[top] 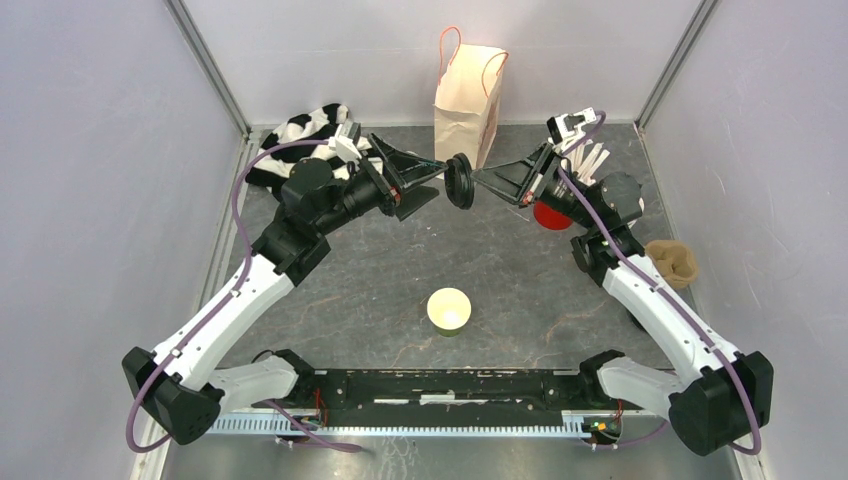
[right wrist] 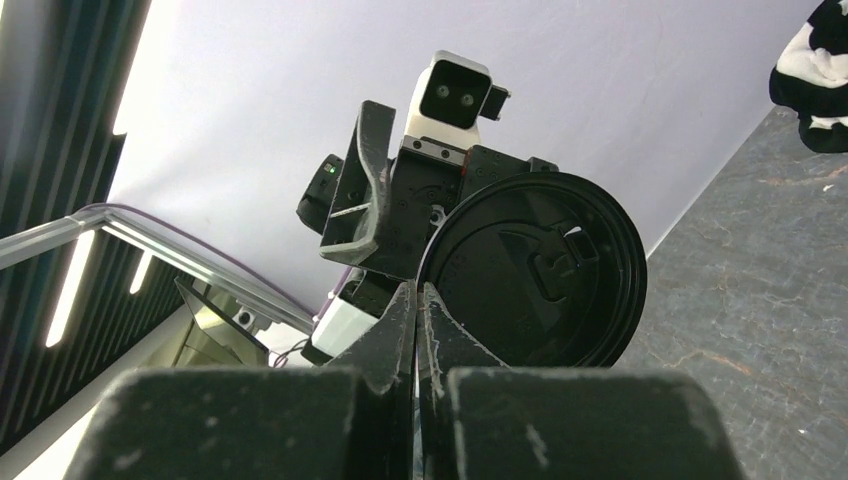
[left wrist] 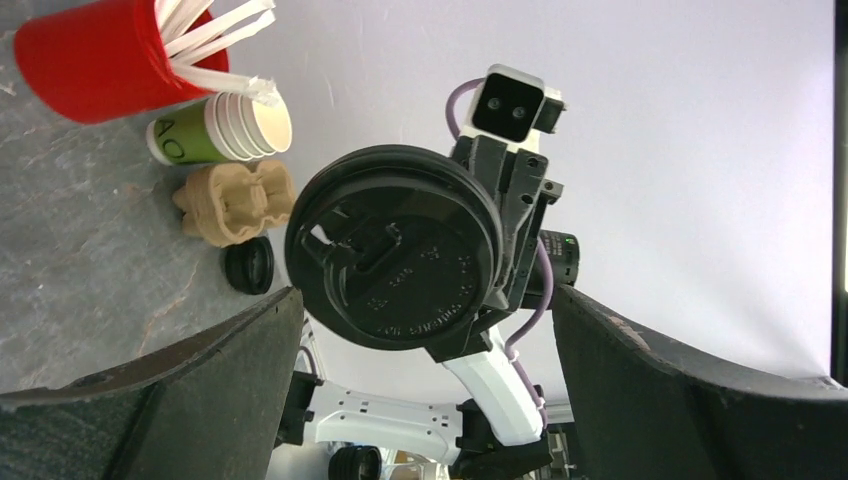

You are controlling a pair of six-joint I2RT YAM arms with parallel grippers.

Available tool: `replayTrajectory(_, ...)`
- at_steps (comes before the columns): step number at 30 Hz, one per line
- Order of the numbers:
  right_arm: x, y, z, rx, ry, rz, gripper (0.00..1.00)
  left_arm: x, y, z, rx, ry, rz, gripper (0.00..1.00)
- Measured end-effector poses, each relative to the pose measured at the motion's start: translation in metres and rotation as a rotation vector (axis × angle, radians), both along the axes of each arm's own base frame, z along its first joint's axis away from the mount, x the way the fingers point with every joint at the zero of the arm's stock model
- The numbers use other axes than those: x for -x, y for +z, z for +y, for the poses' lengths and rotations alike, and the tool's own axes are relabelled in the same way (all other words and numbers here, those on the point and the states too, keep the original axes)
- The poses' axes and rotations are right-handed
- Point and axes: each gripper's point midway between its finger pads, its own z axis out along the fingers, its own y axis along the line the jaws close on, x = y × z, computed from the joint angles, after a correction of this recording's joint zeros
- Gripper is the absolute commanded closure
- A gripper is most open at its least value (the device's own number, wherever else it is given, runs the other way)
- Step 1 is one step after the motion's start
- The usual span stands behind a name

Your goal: Pack the takeout coffee

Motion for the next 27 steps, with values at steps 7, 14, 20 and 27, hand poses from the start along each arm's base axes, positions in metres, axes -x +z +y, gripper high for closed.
replayTrajectory(7,-0.005,0.008,0.002,-0.03,0.01,0.007,1.0,-0.005,0.006,-0.004,0.01,0.002,-0.015,0.0)
replayTrajectory(14,-0.004,0.013,0.002,-0.051,0.02,-0.002,1.0,-0.013,0.001,-0.01,-0.003,-0.002,0.004,0.0)
replayTrajectory(20,-0.002,0.016,0.002,-0.058,0.022,-0.014,1.0,-0.015,-0.005,-0.012,-0.013,-0.008,0.018,0.02)
replayTrajectory(27,-0.003,0.01,0.005,-0.038,0.026,-0.01,1.0,-0.015,-0.002,-0.012,-0.01,-0.011,0.014,0.03)
